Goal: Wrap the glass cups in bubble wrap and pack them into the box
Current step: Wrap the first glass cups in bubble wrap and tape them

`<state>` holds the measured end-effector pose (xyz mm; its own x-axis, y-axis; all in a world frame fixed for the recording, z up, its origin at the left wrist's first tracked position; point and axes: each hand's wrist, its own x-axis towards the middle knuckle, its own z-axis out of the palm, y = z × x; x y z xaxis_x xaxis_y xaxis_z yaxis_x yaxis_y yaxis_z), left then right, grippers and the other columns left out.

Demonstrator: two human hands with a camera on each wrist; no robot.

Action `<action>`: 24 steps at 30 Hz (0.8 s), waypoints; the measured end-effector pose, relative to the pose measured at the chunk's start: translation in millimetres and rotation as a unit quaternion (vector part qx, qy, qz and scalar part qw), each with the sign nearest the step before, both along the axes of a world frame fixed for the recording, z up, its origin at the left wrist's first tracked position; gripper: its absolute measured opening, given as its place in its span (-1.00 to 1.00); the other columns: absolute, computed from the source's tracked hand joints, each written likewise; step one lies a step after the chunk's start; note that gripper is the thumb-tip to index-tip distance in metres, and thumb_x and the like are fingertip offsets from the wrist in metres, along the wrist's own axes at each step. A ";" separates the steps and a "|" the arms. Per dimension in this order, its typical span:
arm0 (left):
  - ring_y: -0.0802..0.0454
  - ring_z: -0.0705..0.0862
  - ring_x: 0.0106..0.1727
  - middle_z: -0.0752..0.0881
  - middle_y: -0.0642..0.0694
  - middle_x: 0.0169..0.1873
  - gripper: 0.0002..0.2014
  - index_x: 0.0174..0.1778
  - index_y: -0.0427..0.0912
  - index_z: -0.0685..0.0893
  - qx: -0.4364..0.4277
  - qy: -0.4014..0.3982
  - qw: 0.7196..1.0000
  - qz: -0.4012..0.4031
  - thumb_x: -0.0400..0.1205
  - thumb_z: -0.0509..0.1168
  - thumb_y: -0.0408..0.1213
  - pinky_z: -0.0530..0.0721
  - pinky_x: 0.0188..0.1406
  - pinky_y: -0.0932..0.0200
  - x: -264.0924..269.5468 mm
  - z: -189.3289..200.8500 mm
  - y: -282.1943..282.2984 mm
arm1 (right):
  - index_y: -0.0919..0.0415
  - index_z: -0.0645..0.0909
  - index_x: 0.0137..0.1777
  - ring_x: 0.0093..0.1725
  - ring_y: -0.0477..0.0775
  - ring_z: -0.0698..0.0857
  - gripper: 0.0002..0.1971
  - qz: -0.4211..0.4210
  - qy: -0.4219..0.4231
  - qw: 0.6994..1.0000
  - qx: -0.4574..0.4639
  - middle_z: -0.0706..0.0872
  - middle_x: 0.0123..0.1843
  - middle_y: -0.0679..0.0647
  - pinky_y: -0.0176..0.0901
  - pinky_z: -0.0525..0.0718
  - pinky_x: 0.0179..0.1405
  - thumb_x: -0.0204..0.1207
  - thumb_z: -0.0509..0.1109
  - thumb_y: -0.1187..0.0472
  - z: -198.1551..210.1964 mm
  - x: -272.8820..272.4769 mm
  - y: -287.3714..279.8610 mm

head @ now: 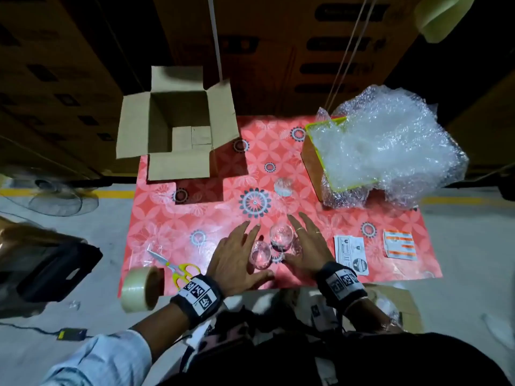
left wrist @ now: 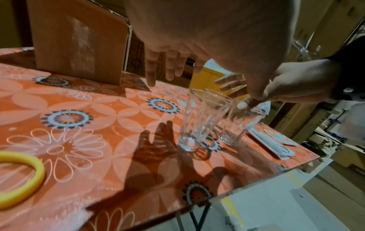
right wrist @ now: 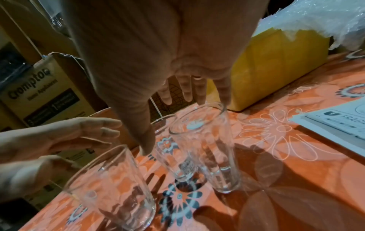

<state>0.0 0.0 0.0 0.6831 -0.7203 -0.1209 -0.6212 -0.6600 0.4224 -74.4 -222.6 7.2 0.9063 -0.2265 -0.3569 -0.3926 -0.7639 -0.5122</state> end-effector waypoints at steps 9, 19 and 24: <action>-0.24 0.66 0.39 0.22 -0.18 0.74 0.09 0.84 -0.06 -0.07 0.109 0.041 0.993 0.018 0.58 0.45 0.23 0.73 0.09 -0.10 -12.4 -21.7 -16.1 | -0.38 -0.08 0.73 0.31 0.08 0.63 0.01 0.015 0.022 0.999 -0.033 0.29 0.70 -0.12 0.12 0.76 0.15 0.52 0.57 0.07 -30.6 3.4 -5.0; -0.21 0.76 0.13 0.60 -0.17 0.44 -0.16 0.78 -0.14 0.18 0.156 0.028 0.987 0.010 0.67 0.41 0.09 0.69 -0.16 -0.04 -5.5 -15.1 -28.0 | -0.29 -0.03 0.75 0.30 0.16 0.64 -0.20 -0.021 0.037 0.997 -0.070 0.54 0.49 -0.03 0.15 0.69 0.20 0.63 0.33 -0.21 -36.8 0.3 1.8; -0.21 0.76 0.15 0.62 -0.16 0.38 -0.16 0.76 -0.13 0.20 0.156 0.033 0.987 0.019 0.66 0.42 0.11 0.69 -0.14 -0.05 2.2 -13.0 -28.3 | -0.17 -0.10 0.78 0.40 0.24 0.61 -0.14 -0.046 0.041 0.996 -0.067 0.47 0.59 0.06 0.17 0.63 0.28 0.62 0.28 -0.32 -36.0 -8.8 8.9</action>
